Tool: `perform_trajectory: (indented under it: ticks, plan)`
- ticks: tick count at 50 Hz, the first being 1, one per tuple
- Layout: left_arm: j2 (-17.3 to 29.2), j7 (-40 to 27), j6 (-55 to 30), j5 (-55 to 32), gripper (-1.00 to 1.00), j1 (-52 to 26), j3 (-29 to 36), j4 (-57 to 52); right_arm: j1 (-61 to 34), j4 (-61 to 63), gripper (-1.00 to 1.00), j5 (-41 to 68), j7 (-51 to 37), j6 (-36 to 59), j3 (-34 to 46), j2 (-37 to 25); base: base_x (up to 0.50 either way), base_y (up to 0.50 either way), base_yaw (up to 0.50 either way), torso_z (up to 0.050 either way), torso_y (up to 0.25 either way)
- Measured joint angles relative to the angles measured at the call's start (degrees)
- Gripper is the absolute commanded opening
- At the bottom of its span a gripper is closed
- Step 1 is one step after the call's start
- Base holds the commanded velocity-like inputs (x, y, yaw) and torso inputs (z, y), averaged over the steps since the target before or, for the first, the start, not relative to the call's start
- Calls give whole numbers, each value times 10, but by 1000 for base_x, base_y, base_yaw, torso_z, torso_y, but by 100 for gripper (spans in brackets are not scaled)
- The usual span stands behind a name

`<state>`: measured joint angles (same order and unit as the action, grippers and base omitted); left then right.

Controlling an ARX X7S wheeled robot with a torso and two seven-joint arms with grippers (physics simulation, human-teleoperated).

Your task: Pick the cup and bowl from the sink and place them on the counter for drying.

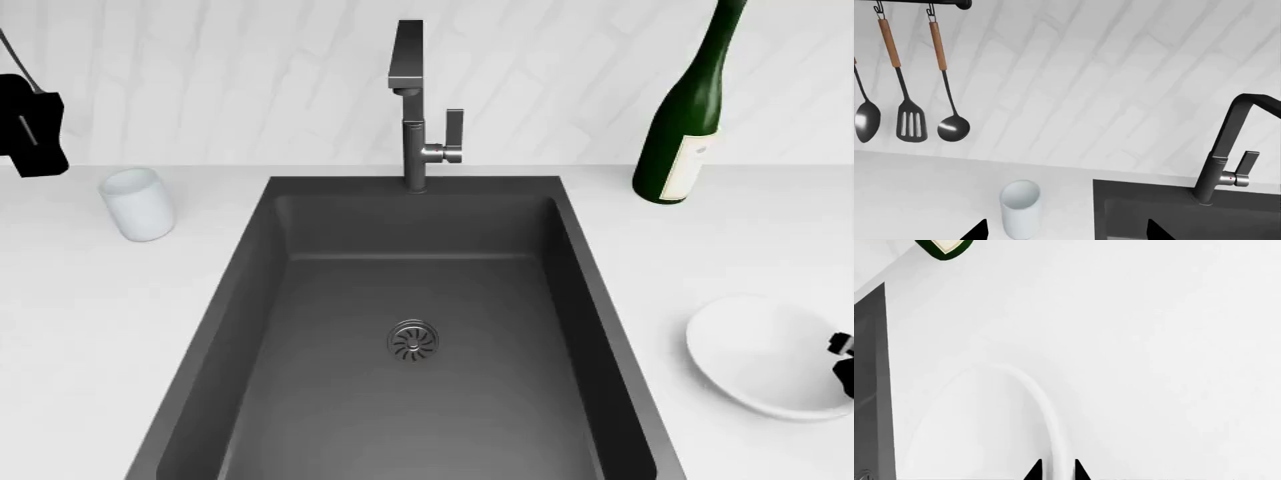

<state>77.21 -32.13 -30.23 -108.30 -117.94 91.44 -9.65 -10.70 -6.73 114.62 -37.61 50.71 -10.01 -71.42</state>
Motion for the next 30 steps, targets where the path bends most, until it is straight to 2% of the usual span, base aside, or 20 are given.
perform_trajectory:
  ticks: [1, 18, 30]
  plan:
    - [0, 0, 0, 0, 100, 0, 0, 0, 3, 0, 100, 0, 1, -1, -2, 0, 0, 0, 0, 0, 0]
    - [0, 4, 0, -1, 100, 7, -8, 0, 55, 16, 100, -16, -15, 3, -43, -13, 0, 0, 0, 0, 0]
    - [1, 8, 1, 1, 100, 11, -13, 0, -34, 36, 100, -5, -28, 8, 5, -41, 0, 0, 0, 0, 0]
